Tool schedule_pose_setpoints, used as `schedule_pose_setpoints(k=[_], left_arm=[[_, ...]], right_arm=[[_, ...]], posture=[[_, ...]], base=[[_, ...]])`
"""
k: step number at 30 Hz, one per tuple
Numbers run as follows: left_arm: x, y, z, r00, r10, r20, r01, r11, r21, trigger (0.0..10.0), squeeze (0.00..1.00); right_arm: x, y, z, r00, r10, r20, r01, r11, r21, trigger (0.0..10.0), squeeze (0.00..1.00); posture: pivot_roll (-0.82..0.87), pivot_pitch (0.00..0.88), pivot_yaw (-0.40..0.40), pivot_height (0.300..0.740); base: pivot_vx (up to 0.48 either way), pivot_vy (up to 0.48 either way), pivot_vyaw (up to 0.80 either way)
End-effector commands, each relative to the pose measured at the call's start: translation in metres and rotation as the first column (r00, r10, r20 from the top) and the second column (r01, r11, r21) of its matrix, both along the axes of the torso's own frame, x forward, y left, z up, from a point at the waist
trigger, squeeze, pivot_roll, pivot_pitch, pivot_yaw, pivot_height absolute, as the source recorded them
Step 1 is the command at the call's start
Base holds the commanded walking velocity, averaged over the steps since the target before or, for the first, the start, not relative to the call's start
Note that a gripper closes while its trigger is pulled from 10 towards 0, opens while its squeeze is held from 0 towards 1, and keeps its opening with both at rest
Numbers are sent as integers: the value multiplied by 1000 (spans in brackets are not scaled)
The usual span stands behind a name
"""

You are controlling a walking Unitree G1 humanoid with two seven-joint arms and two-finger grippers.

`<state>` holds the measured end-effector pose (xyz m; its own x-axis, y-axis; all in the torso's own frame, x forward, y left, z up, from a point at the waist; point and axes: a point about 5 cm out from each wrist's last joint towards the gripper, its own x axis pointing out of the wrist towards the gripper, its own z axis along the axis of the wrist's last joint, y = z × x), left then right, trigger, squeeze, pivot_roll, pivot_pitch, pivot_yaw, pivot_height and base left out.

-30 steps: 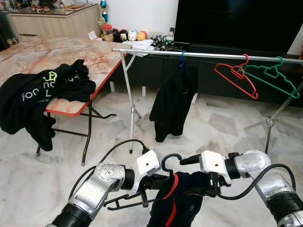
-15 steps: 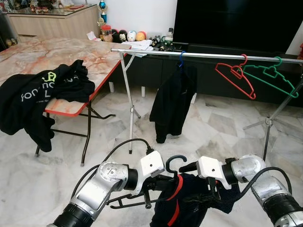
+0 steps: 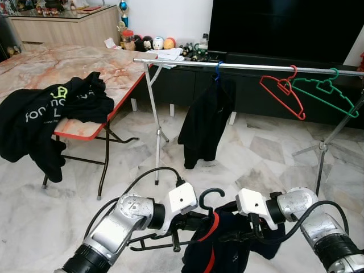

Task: Hang hanger

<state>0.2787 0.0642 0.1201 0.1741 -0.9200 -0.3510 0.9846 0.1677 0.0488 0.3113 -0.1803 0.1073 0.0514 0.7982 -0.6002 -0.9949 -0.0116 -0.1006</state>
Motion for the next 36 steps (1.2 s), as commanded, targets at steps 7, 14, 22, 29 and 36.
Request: schedule_pose_setpoints(k=[7, 14, 22, 29, 36], left_arm=[[1, -8, 16, 995, -51, 82, 51, 999, -7, 10000, 0], [3, -9, 20, 990, -68, 122, 69, 998, -1, 10000, 0], [6, -10, 25, 977, -98, 189, 96, 995, 22, 10000, 0], [9, -11, 26, 973, -105, 204, 100, 994, 34, 10000, 0], [10, -11, 26, 973, -111, 204, 102, 993, 52, 10000, 0]], right_arm=[[-3, 4, -1, 998, 30, -52, -29, 999, 28, 0, 0], [-7, 4, -5, 993, 51, -103, -48, 998, 34, 0, 0], [-12, 4, -10, 987, 61, -151, -57, 998, 35, 0, 0], [-15, 2, -15, 984, 62, -170, -61, 998, 10, 0, 0], [-17, 2, -20, 984, 48, -170, -51, 999, -14, 0, 0]], posture=[[6, 30, -13, 740], [7, 34, -15, 740], [7, 39, -16, 740], [2, 52, -16, 740], [5, 62, -13, 740]], base=[[0, 0, 0], [0, 0, 0], [0, 0, 0], [0, 0, 0], [0, 0, 0]])
